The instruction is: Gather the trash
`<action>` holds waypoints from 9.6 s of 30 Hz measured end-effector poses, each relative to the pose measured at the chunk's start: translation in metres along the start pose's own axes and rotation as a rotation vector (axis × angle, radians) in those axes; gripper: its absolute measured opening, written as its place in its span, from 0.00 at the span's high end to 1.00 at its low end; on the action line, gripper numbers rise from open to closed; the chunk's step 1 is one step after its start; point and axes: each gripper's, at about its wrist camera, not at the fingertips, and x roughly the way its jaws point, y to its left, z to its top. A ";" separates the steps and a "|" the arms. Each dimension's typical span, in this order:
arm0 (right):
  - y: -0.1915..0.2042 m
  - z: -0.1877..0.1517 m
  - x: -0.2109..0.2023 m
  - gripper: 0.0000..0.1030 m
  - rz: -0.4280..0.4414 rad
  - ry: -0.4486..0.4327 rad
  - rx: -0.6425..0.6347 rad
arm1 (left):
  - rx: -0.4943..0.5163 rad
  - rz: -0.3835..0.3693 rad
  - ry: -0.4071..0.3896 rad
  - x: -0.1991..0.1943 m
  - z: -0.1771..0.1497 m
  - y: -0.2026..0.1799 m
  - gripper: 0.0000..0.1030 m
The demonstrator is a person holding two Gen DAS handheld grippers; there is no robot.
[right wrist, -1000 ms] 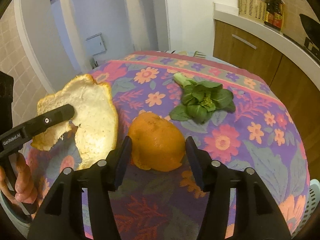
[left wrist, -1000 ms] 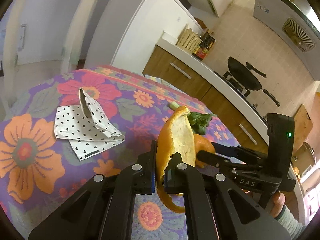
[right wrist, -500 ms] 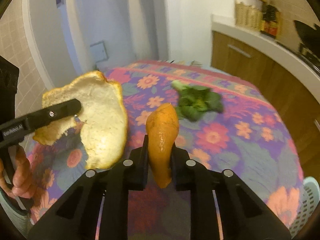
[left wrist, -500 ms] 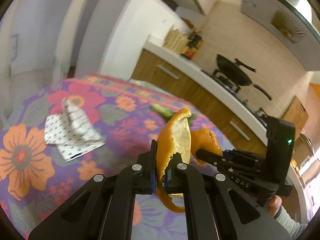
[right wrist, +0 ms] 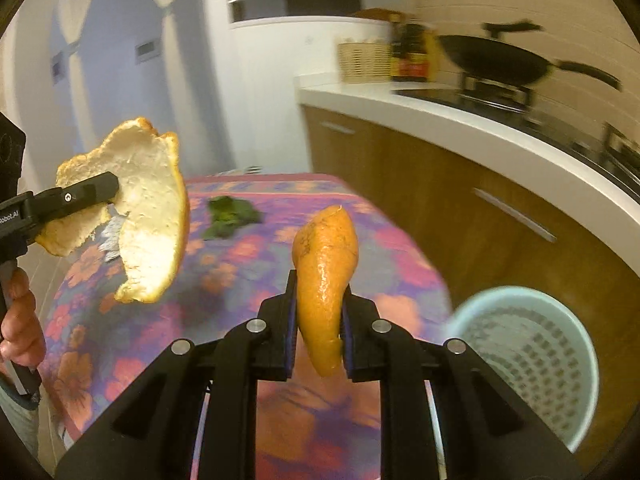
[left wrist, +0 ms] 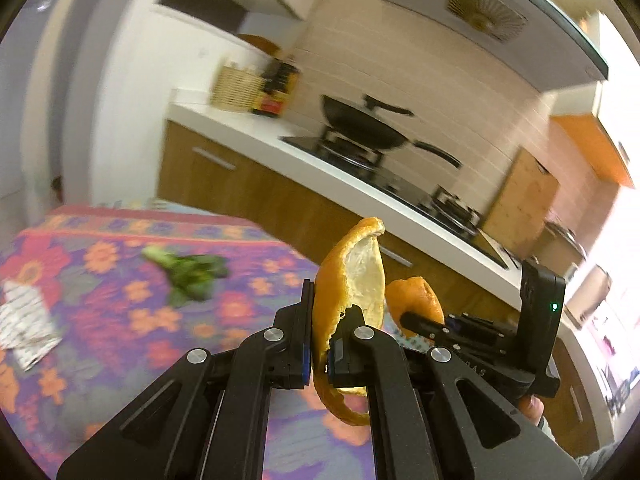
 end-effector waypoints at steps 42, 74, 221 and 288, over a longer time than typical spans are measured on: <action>-0.223 -0.087 -0.039 0.44 -0.261 0.179 0.497 | 0.241 -0.092 0.369 0.240 -0.056 -0.185 0.85; -0.068 0.014 -0.042 0.44 -0.075 0.012 0.165 | 0.101 0.009 0.075 0.077 0.006 -0.083 0.40; -0.200 -0.059 -0.076 0.54 -0.233 0.013 0.467 | 0.247 -0.096 0.255 0.198 -0.037 -0.176 0.42; -0.056 -0.028 -0.100 0.24 -0.649 -0.245 0.279 | 0.314 0.202 -0.124 0.083 -0.035 -0.070 0.19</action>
